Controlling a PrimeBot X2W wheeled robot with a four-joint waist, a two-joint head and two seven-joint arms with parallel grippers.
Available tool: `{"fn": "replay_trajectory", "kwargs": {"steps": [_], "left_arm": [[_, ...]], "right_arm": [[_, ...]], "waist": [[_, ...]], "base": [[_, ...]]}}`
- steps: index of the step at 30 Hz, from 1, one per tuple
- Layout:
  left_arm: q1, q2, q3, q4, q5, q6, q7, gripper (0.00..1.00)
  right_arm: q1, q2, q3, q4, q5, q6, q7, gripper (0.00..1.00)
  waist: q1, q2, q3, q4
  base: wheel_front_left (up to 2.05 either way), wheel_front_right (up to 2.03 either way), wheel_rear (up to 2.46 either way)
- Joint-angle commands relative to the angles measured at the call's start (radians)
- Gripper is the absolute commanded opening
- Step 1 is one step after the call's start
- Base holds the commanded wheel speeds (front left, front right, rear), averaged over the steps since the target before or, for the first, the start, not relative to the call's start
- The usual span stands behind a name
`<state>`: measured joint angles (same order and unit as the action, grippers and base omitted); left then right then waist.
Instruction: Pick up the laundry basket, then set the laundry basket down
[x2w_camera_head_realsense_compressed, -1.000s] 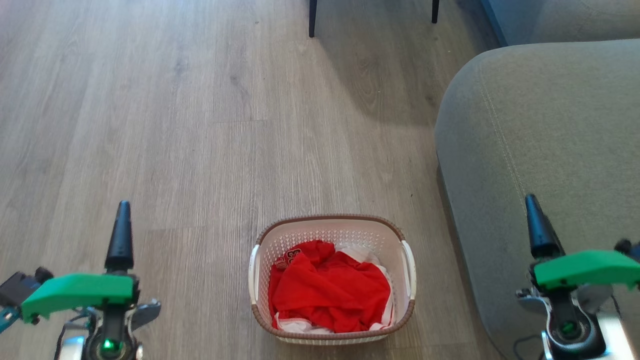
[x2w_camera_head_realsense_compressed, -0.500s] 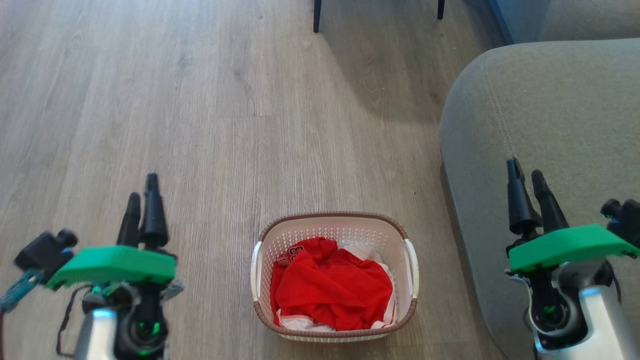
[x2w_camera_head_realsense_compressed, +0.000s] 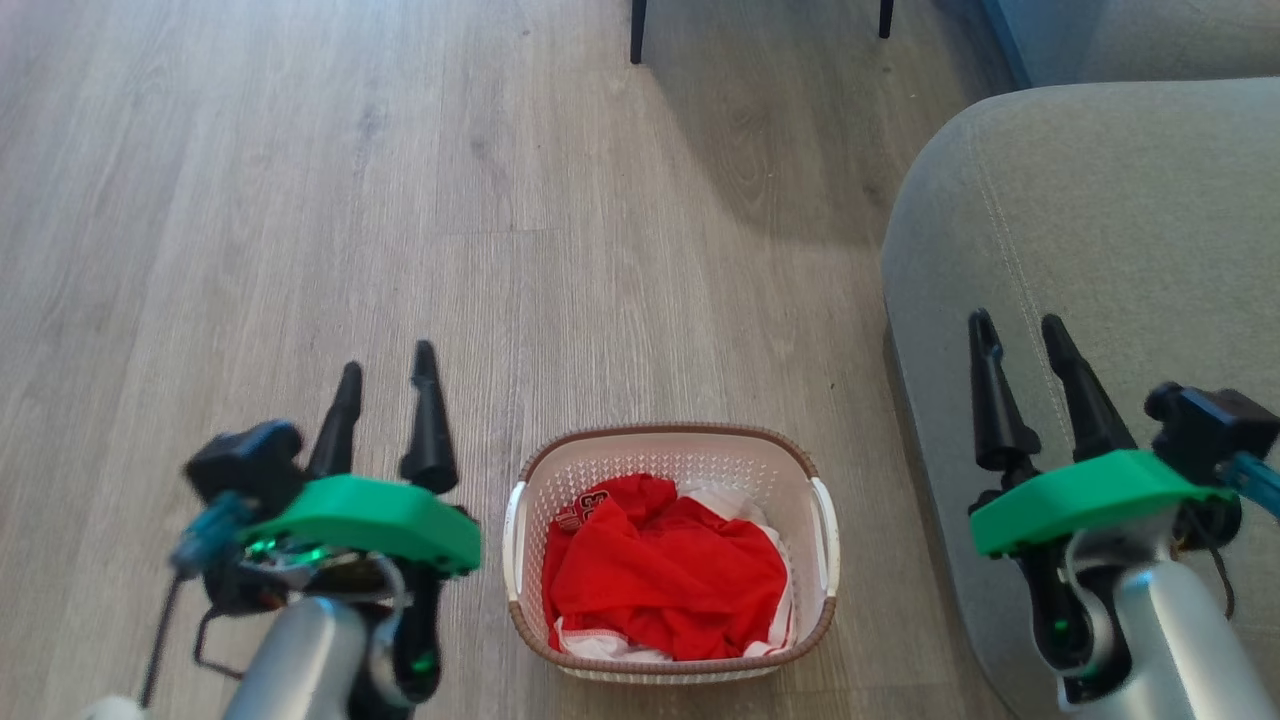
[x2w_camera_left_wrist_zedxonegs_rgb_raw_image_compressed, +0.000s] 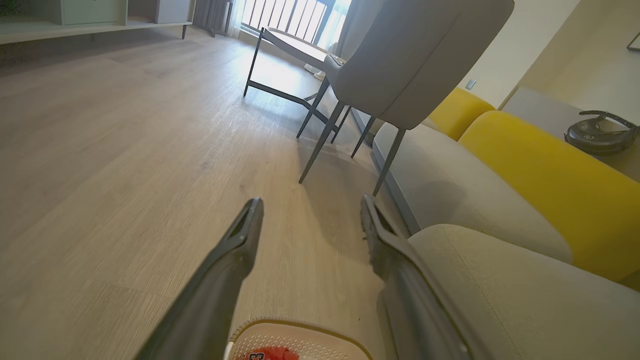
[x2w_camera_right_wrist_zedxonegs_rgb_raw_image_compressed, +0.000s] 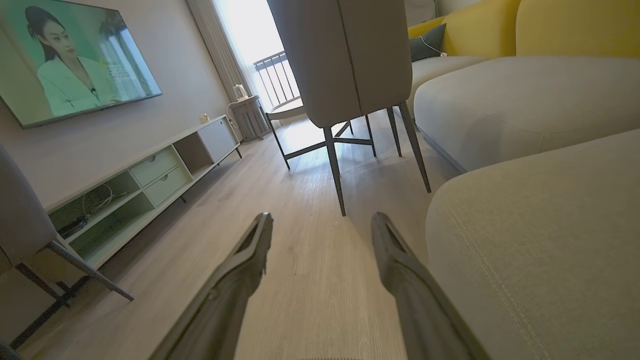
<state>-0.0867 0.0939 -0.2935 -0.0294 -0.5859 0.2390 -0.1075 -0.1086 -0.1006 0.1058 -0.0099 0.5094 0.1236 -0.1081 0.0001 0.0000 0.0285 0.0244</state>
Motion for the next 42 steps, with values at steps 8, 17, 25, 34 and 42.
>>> {"fn": "replay_trajectory", "kwargs": {"steps": [8, 17, 25, 34, 42], "left_arm": [[-0.121, 0.094, -0.169, -0.037, 0.121, 0.153, -0.033, 1.0], [-0.206, 0.166, -0.39, -0.006, 0.234, 0.335, -0.063, 1.0], [-0.24, 0.181, -0.454, -0.055, 0.278, 0.443, -0.086, 1.0], [-0.218, 0.156, -0.43, -0.114, 0.288, 0.408, -0.112, 1.0], [-0.084, 0.023, -0.177, 0.003, 0.23, 0.146, -0.136, 1.0]], "right_arm": [[-0.067, -0.03, 0.064, -0.03, -0.148, 0.005, -0.033, 1.0], [-0.067, -0.012, 0.074, -0.002, -0.279, 0.005, -0.062, 1.0], [-0.076, -0.01, 0.096, -0.023, -0.381, 0.006, -0.086, 1.0], [-0.072, 0.014, 0.074, -0.06, -0.455, 0.006, -0.112, 1.0], [-0.044, 0.037, 0.03, -0.033, -0.495, 0.007, -0.135, 1.0]], "waist": [[-0.0001, 0.0, -0.002, -0.004], [-0.0001, 0.0, -0.003, -0.009], [-0.0001, 0.0, 0.0, -0.012], [-0.0001, 0.0, 0.005, -0.012], [-0.0001, 0.0, -0.003, -0.011]], "base": [[0.0, 0.0, 0.0], [0.0, 0.0, 0.0], [0.0, 0.0, 0.0], [0.0, 0.0, 0.0], [0.0, 0.0, 0.0]]}}
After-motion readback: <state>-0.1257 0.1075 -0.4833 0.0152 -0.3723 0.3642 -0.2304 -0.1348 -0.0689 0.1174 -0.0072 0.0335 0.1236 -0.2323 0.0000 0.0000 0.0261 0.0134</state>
